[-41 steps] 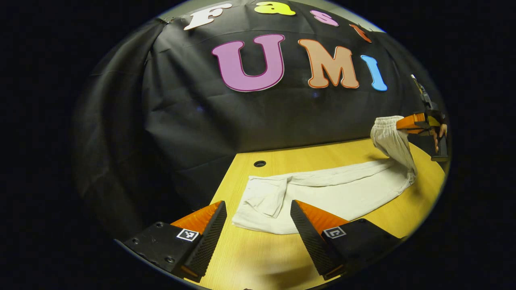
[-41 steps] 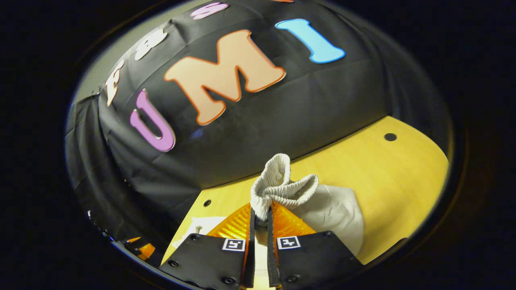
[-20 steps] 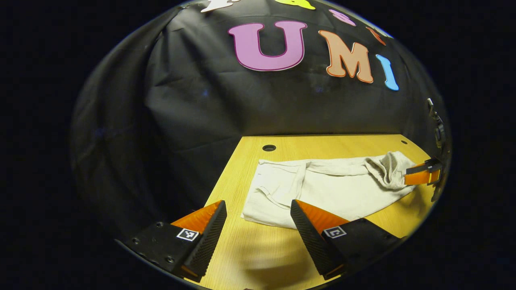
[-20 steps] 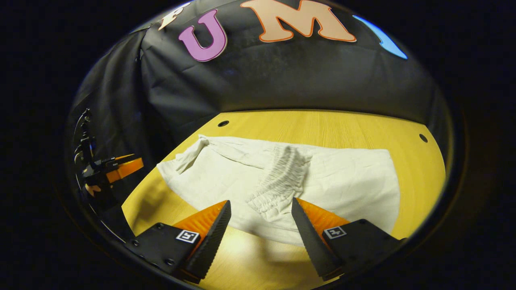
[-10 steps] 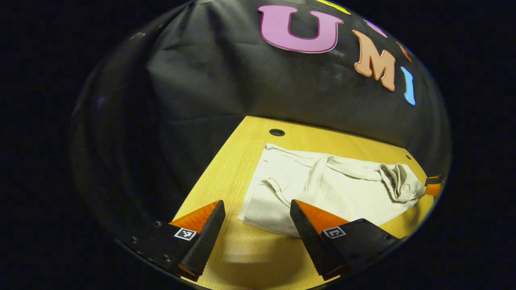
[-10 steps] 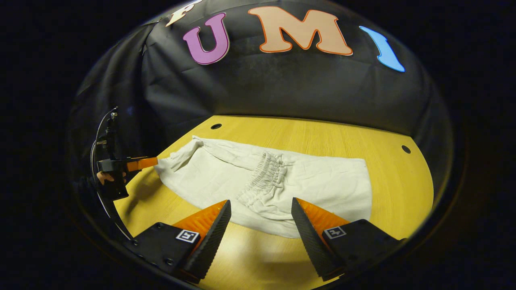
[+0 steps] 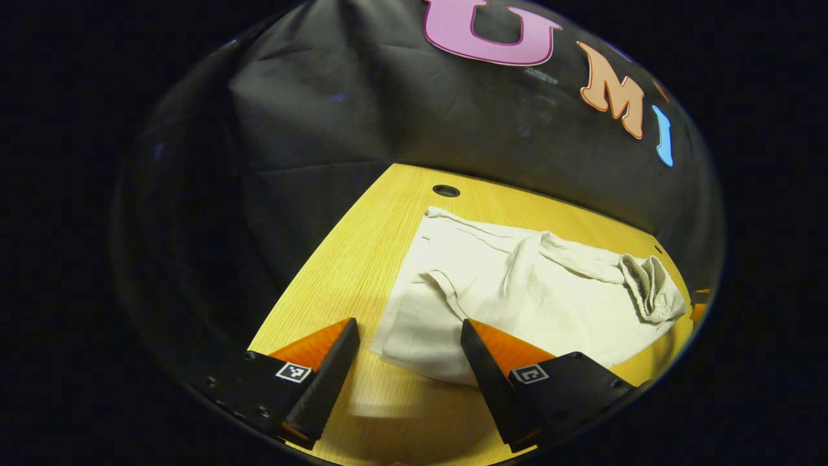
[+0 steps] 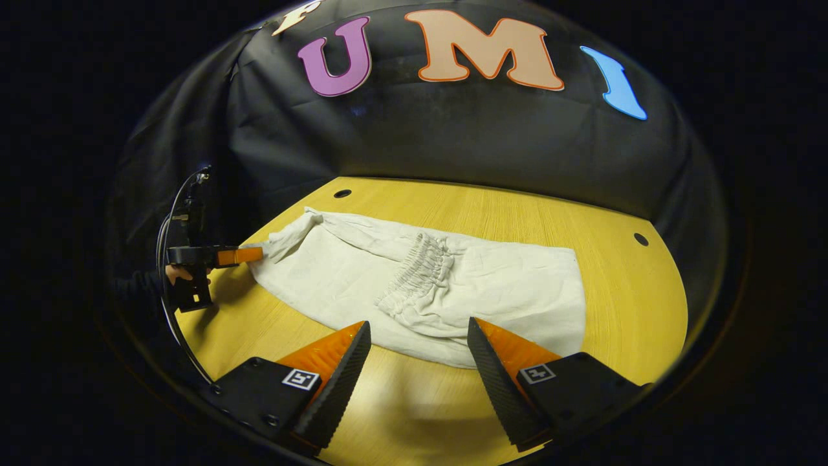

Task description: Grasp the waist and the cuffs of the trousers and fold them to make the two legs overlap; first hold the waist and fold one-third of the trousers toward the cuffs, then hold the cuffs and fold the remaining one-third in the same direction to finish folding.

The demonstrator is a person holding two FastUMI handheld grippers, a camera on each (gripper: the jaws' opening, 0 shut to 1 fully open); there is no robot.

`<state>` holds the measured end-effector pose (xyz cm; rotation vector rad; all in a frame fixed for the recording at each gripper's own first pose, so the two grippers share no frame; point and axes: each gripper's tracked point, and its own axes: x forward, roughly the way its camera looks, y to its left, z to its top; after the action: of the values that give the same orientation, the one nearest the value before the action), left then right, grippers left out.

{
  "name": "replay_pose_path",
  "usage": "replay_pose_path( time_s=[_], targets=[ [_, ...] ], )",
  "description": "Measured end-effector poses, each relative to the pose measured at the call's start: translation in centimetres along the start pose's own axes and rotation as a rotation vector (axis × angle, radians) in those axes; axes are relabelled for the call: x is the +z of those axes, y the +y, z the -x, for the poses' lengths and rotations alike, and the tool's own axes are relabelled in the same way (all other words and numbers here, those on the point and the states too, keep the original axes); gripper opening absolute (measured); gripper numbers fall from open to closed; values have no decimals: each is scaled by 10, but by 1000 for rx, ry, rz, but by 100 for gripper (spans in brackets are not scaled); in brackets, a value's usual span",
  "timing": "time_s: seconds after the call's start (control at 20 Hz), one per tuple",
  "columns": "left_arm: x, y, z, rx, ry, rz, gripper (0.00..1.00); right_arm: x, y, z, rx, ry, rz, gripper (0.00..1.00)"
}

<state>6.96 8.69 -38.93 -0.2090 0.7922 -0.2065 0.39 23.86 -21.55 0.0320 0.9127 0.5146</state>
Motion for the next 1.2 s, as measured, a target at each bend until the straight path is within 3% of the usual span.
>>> replay_pose_path(
  time_s=[0.2, 0.3, 0.35, 0.4, 0.55, 0.9, 1.2],
  targets=[
    [-4, 2, -4, 35, 29, -26, 93, -1, -2, 4, -6, -5, 5, 96],
    [-8, 6, -5, 77, 42, -45, 67, -2, -3, 5, -7, -7, 7, 97],
    [-5, 5, -3, 78, 35, -41, 49, -3, -4, 7, -8, -9, 6, 97],
    [-3, 0, -3, 62, 32, -35, 45, -3, -5, 8, -8, -9, 3, 96],
    [-3, -7, -5, 59, 19, -1, 3, -6, -10, 13, -11, -9, -2, 96],
    [25, -27, 14, 20, -25, 163, 0, -2, -26, 28, 0, -28, 17, 96],
    [71, -73, 38, -25, -121, 129, 0, 3, -47, 41, 17, -55, 2, 96]
  ],
)
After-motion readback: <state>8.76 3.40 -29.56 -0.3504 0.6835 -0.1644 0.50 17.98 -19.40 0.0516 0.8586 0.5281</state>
